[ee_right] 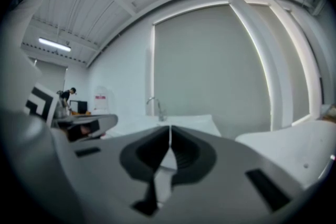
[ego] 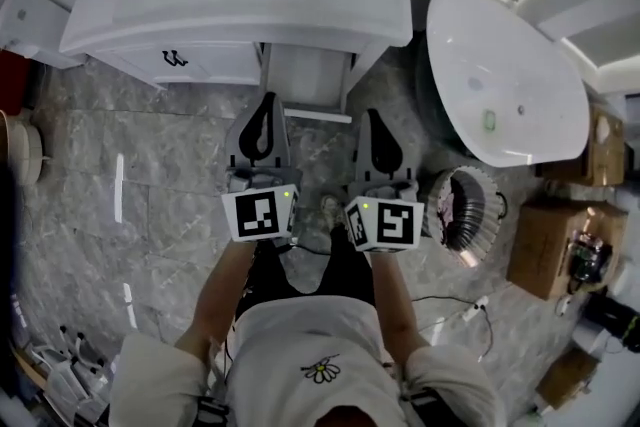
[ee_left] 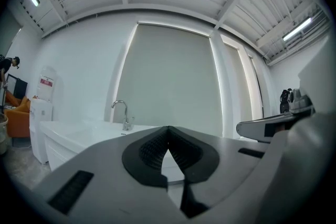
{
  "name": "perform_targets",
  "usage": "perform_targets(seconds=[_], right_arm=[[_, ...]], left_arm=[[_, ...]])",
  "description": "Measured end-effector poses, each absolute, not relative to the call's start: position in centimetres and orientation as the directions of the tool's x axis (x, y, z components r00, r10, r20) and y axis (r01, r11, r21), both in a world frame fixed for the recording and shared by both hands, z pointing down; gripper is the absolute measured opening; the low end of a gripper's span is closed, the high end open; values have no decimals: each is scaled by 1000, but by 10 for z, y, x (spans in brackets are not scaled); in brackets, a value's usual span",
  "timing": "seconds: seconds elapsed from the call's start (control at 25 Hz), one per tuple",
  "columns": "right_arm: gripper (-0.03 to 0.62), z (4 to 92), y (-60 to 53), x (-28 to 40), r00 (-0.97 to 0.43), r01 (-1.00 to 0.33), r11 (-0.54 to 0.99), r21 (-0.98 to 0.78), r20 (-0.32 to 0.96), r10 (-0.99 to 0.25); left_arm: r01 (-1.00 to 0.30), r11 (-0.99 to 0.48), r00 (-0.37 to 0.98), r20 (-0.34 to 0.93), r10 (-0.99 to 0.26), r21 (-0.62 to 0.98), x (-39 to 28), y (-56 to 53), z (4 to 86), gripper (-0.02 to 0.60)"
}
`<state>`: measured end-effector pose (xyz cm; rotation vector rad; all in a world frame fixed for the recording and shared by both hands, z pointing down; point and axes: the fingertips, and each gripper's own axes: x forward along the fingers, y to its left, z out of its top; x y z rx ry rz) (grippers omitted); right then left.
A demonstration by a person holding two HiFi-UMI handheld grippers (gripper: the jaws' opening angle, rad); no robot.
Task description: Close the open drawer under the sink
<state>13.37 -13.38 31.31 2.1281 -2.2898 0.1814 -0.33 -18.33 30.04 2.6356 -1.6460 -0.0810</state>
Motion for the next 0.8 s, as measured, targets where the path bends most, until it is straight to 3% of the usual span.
perform_targets(seconds=[0.36,0.8], right_arm=[[31,375,-167,111,-154,-988,150,-43,115,-981],[31,503,-166,91,-178,-984,180,-5,155,-972]], left_arm=[[-931,-358,360,13,-933,69,-30,-205,397,20],[-917,-381,395,148,-906,114,-28,-185,551,21]])
